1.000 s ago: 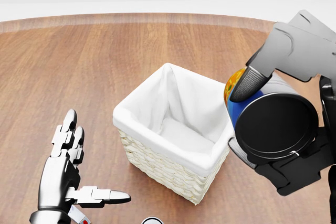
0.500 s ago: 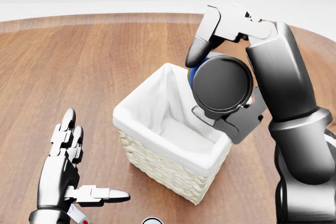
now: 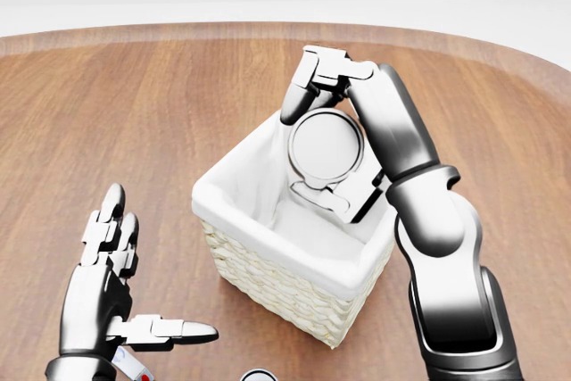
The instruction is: Pick up the alphabet soup and the cream cheese box, and put them in the basket.
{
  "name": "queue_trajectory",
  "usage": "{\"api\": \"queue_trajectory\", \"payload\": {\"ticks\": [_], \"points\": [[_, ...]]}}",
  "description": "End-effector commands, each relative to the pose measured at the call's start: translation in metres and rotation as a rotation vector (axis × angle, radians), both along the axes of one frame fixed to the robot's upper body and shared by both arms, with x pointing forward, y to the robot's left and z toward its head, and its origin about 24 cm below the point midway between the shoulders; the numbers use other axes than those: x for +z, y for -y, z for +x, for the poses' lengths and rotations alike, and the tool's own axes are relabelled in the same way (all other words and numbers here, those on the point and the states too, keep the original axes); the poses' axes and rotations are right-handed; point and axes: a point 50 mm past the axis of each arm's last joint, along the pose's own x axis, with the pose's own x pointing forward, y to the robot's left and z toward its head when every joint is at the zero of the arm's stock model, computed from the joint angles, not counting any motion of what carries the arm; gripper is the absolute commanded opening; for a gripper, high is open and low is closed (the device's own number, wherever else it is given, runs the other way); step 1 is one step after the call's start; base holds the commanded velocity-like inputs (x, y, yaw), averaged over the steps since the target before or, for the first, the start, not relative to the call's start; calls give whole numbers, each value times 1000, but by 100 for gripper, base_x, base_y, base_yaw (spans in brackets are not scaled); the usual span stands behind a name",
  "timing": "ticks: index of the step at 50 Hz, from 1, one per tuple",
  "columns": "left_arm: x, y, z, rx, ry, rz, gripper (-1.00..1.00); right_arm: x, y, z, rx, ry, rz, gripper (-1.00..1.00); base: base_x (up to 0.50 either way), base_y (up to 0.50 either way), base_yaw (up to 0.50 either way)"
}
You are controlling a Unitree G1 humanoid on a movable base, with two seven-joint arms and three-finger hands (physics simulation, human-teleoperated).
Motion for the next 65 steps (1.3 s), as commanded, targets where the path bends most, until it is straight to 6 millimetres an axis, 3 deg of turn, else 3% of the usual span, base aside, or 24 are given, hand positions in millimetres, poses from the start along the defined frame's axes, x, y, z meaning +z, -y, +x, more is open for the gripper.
{"api": "queue_trajectory", "payload": {"ticks": [1,27,31,32,34,35,46,56,61,64,65], "points": [[1,0,0,1,2,0,100,-28,-1,20,-33,-116,22,-100,0,0,0],[2,0,0,2,4,-3,100,-47,-7,49,-6,-174,36,-100,0,0,0],[2,0,0,3,6,-2,100,-50,-6,51,-12,-188,41,-86,0,0,0],[2,-1,0,3,6,-3,100,-51,-5,51,-13,-194,47,-77,0,0,0],[2,-1,1,3,6,-2,100,-51,-4,50,-12,-198,59,80,0,0,0],[2,-1,1,3,7,-2,100,-52,-3,50,-13,-200,61,100,0,0,0],[2,0,0,3,7,-1,100,-48,9,41,-37,-202,108,100,0,0,0],[2,0,0,3,7,1,100,-25,16,30,-63,-139,129,100,0,0,0],[2,0,0,3,7,1,100,6,17,11,30,-20,258,100,0,0,0],[1,0,0,2,3,3,100,42,24,0,133,106,441,100,0,0,0],[1,0,0,1,4,3,100,67,34,-9,181,206,579,100,0,0,0]]}}
